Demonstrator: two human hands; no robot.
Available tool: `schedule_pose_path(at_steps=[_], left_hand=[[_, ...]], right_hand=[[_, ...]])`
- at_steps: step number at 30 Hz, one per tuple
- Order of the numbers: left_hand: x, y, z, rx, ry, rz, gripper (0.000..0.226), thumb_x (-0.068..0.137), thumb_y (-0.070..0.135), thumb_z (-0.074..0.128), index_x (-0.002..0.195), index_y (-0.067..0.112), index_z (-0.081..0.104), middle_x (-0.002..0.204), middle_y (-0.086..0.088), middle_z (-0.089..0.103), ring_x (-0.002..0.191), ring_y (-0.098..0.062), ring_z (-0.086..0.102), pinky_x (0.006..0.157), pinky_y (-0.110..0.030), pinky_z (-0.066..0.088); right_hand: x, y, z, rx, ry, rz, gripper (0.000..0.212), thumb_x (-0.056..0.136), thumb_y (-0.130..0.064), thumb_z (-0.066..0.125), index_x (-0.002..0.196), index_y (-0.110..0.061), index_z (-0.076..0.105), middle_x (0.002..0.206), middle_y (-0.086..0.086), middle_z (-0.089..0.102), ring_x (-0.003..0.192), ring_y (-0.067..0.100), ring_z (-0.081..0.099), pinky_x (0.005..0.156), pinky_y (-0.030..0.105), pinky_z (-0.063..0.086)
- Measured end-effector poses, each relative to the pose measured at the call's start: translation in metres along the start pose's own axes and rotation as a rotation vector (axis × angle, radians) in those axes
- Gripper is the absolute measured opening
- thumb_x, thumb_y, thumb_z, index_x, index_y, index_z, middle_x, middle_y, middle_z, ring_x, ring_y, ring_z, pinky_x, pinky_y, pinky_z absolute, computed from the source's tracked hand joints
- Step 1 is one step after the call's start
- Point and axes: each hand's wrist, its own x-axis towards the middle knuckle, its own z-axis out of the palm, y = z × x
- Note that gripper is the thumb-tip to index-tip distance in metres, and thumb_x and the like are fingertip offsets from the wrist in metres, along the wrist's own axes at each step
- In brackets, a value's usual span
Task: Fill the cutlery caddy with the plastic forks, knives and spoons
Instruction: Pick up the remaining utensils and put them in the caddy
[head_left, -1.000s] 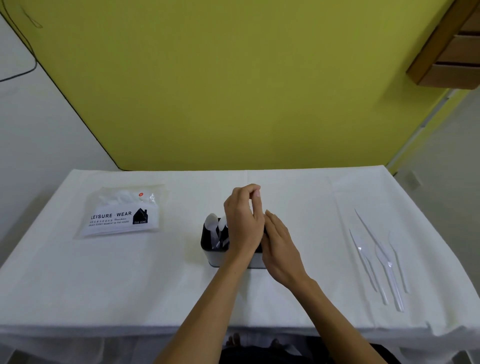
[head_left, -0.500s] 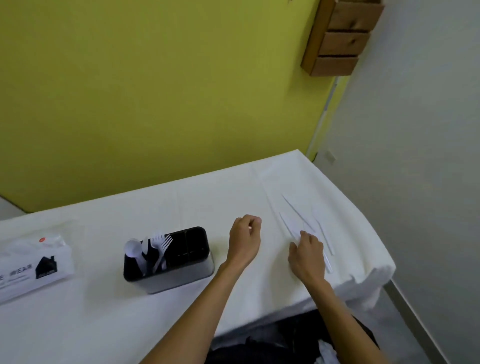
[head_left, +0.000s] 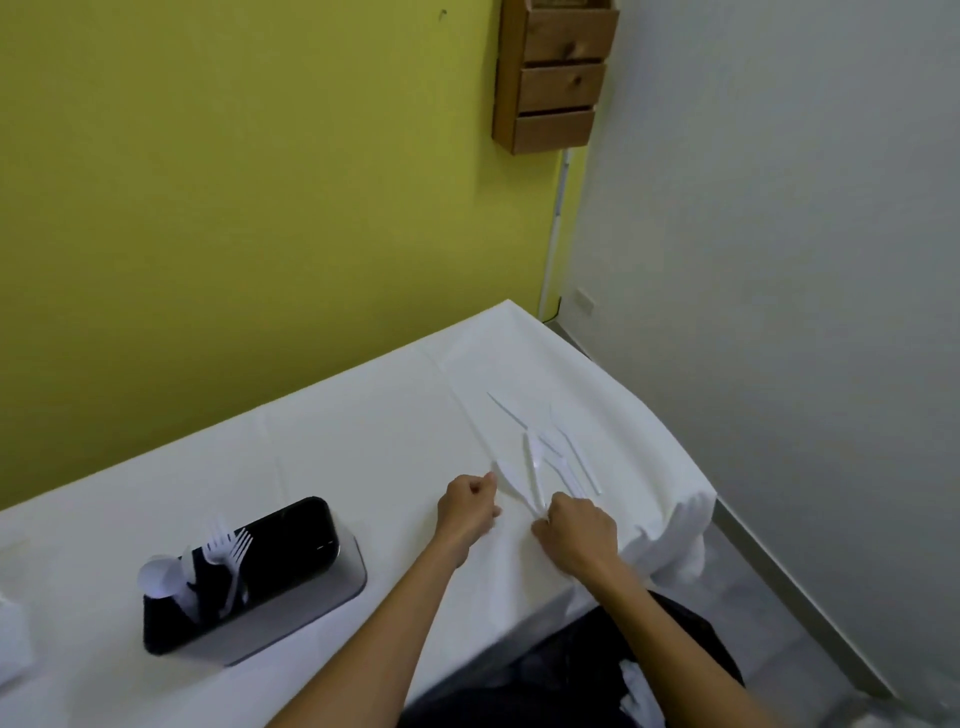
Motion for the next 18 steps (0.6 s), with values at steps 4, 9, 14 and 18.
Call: schedule_pose_path(at_steps=[4,9,14,18], left_hand=[[0.008,0.004,0.012,0.017,-0.020,-0.013,0.047,0.095,0.049,0.054,0.095,0.005,0.068,0.084,-0.006,0.074,0.077,-0.020,0.071,0.081,-0.037,0.062],[0.020,0.008,0.022,-0.073,-0.007,-0.061,0.037,0.093,0.041,0.060,0.098,0.005,0.065,0.093,-0.014,0.073,0.087,-0.030,0.072,0.085,-0.045,0.060],[0.026,0.011,0.020,-0.258,0.090,-0.115,0.022,0.099,0.022,0.054,0.097,0.003,0.065,0.087,-0.010,0.070,0.074,-0.020,0.067,0.071,-0.031,0.054],[0.032,0.019,0.016,-0.432,0.149,-0.138,0.022,0.103,0.019,0.050,0.110,0.000,0.059,0.092,-0.012,0.066,0.075,-0.019,0.066,0.072,-0.033,0.058]], right_hand=[[-0.003,-0.001,-0.001,0.072,0.034,-0.067,0.019,0.088,-0.027,0.049,0.081,-0.011,0.056,0.080,0.003,0.063,0.067,0.022,0.054,0.060,0.033,0.045],[-0.007,-0.004,0.001,0.159,0.071,-0.122,0.019,0.091,-0.033,0.052,0.090,-0.019,0.065,0.089,-0.003,0.064,0.080,0.020,0.060,0.067,0.033,0.051],[-0.009,0.007,-0.002,0.196,0.023,-0.122,0.013,0.090,-0.031,0.055,0.089,-0.022,0.065,0.089,-0.005,0.066,0.082,0.018,0.060,0.064,0.030,0.047],[-0.005,0.017,-0.006,0.226,-0.078,-0.121,0.019,0.089,-0.040,0.058,0.084,-0.022,0.065,0.086,-0.009,0.066,0.080,0.014,0.060,0.067,0.031,0.050]])
